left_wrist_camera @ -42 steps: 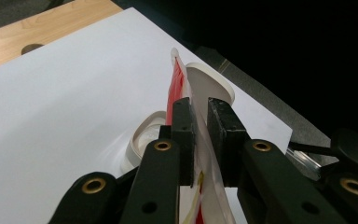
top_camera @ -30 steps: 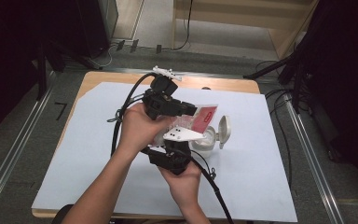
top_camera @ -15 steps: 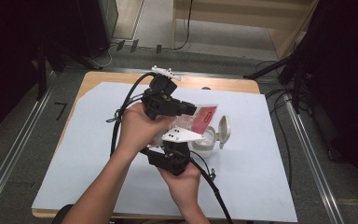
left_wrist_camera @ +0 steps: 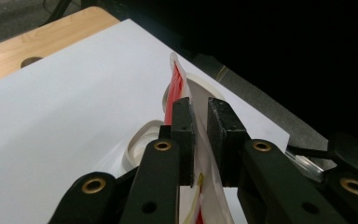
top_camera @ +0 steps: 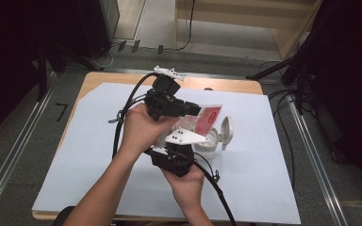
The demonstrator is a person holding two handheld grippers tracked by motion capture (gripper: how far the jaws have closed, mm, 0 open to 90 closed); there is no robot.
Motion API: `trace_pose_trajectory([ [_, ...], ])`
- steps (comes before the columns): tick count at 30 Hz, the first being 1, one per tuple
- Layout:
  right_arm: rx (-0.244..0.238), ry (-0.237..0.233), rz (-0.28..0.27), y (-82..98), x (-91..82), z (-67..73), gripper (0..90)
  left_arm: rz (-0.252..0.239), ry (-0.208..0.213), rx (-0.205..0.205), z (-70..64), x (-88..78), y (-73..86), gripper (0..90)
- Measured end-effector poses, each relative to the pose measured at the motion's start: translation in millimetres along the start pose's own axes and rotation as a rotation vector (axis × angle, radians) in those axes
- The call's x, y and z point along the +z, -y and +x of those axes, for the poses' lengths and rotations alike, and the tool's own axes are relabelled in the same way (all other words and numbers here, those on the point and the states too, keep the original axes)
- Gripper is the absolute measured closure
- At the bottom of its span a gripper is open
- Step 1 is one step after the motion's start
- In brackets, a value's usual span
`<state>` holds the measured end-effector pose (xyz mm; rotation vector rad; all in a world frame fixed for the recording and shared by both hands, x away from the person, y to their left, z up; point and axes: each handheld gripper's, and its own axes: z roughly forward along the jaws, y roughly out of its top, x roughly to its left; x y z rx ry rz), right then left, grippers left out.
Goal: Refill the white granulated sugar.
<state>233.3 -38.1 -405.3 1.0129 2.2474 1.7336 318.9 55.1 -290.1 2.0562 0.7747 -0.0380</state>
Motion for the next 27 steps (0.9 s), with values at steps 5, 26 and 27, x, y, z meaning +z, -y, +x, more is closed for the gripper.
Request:
trace_pose_trajectory([
  [5,0.031,-0.019,-0.012,3.0,0.2,-3.1,64.4,0.02,-0.01,0.008,-2.8,4.2,-0.4,81.1],
  [26,0.1,-0.058,-0.01,1.2,-5.5,-5.6,64.4,0.037,-0.014,0.005,-2.1,10.8,-1.5,81.5],
  [27,0.1,-0.057,-0.012,1.2,-5.6,-5.5,64.4,0.037,-0.014,0.006,-2.2,10.8,-1.4,81.5],
])
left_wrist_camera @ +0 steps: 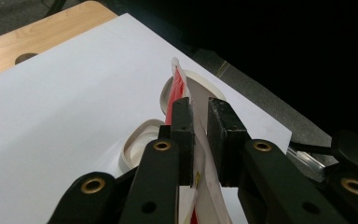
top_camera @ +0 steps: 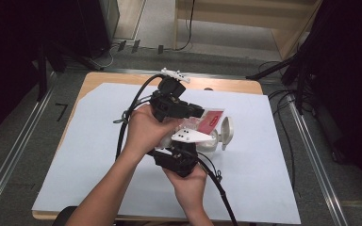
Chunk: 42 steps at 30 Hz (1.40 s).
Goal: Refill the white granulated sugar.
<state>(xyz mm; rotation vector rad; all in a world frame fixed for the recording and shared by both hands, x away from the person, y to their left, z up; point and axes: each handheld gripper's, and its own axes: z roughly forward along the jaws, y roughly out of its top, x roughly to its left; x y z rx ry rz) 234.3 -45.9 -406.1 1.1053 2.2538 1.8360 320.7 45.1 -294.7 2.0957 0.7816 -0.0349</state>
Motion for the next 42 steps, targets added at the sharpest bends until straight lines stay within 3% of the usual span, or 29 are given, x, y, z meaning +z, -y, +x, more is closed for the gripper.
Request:
trace_pose_trajectory([
  [11,-0.007,0.005,0.006,0.4,-0.4,0.4,64.4,-0.002,0.008,0.0,-0.7,1.2,0.9,82.9],
  [21,-0.049,0.017,0.011,5.4,2.9,0.8,63.2,0.01,0.026,-0.008,3.3,-1.8,3.5,82.3],
  [30,-0.067,0.005,0.001,9.3,6.2,2.2,59.5,0.029,0.023,0.004,0.5,-6.3,5.8,82.3],
  [42,-0.091,-0.01,0.01,16.9,11.1,2.6,56.8,0.054,0.03,-0.009,6.4,-12.9,10.7,83.6],
])
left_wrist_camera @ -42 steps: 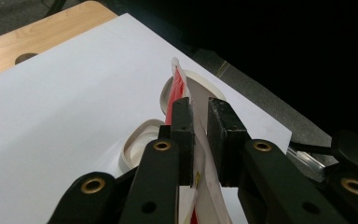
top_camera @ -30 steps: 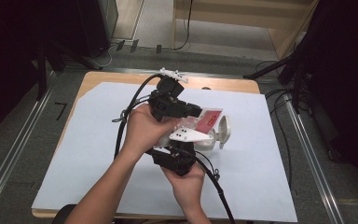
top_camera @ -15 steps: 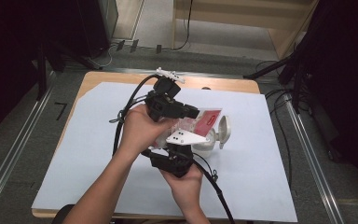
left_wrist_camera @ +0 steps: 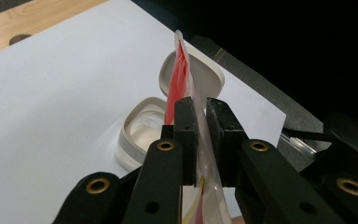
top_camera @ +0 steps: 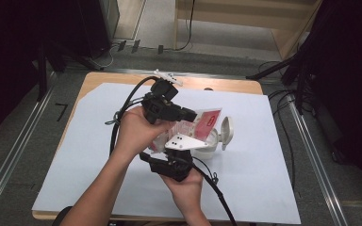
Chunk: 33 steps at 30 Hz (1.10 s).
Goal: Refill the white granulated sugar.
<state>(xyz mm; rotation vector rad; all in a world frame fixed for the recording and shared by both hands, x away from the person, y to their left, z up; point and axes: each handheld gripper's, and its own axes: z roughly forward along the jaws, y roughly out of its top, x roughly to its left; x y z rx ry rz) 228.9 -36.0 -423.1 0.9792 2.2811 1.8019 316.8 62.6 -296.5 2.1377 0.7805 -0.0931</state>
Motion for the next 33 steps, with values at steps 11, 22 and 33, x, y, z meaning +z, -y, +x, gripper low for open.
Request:
trace_pose_trajectory([
  [11,-0.012,-0.007,0.015,7.8,3.3,-1.3,56.3,0.024,0.0,0.002,1.2,-4.7,6.0,83.7],
  [22,-0.049,0.0,0.055,14.9,10.9,-2.6,56.7,0.034,0.001,0.003,6.4,-11.0,15.7,83.5],
  [33,-0.071,-0.007,0.084,19.7,16.5,-4.5,58.0,0.029,0.012,-0.008,14.1,-16.5,24.4,83.6],
])
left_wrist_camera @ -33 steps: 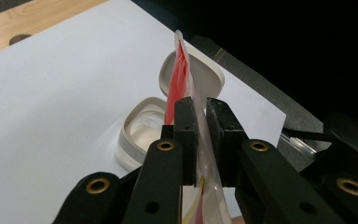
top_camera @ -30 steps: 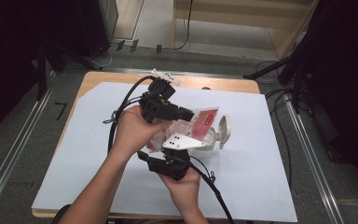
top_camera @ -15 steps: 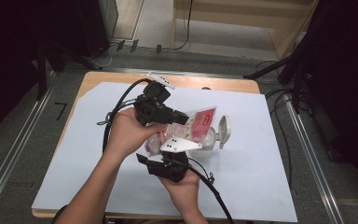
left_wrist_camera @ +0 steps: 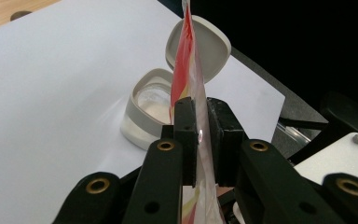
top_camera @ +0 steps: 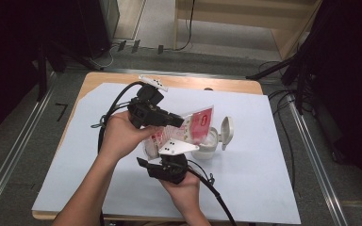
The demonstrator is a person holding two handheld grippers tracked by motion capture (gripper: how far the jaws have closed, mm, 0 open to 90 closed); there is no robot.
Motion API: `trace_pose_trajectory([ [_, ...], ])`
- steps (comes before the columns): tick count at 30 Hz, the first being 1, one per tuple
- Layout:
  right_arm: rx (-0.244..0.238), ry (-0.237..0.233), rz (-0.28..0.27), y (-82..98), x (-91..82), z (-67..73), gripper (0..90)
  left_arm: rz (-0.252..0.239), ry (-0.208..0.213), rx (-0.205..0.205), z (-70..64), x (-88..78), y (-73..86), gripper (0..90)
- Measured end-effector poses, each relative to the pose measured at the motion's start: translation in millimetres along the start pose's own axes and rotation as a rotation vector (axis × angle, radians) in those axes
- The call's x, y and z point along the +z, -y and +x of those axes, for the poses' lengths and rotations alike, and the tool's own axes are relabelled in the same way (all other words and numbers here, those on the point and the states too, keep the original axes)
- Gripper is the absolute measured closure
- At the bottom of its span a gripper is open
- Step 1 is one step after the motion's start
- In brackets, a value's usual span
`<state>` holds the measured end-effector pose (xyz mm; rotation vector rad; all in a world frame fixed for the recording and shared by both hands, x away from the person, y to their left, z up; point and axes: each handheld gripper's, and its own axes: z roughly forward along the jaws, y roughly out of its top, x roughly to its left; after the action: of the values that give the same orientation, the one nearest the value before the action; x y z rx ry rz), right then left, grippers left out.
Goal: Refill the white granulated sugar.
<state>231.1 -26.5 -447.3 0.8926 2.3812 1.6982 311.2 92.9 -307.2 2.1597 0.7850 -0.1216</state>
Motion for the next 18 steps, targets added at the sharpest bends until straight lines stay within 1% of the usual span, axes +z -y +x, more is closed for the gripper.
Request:
trace_pose_trajectory([
  [1,-0.004,-0.002,0.0,0.6,0.1,-0.4,58.0,0.001,0.002,0.001,0.4,-0.5,0.6,83.6],
  [5,0.01,-0.003,0.006,1.9,-0.2,-2.9,58.1,-0.008,0.007,-0.009,1.1,-2.9,2.7,83.7],
  [6,0.015,0.001,0.007,2.1,-0.6,-3.3,58.0,-0.012,0.008,-0.006,1.5,-3.8,3.4,83.8],
  [8,0.022,0.003,0.007,2.6,-1.1,-5.1,58.0,-0.016,-0.001,-0.01,1.5,-5.5,4.3,83.9],
  [10,0.035,0.006,0.01,3.5,-1.3,-6.5,58.0,-0.017,-0.002,-0.012,2.7,-7.0,5.6,84.0],
  [12,0.039,0.006,0.008,5.0,-1.6,-7.3,58.1,-0.021,0.003,-0.019,3.5,-8.0,7.0,84.0],
  [13,0.039,0.006,0.009,5.4,-1.9,-7.6,58.1,-0.018,-0.001,-0.016,4.3,-8.8,7.4,84.0],
  [15,0.04,0.006,0.012,6.0,-2.0,-8.1,58.3,-0.021,-0.002,-0.023,4.4,-10.1,8.3,84.0],
  [18,0.043,0.009,0.007,6.3,-2.0,-9.2,58.1,-0.03,0.003,-0.02,5.6,-13.0,10.1,84.0],
])
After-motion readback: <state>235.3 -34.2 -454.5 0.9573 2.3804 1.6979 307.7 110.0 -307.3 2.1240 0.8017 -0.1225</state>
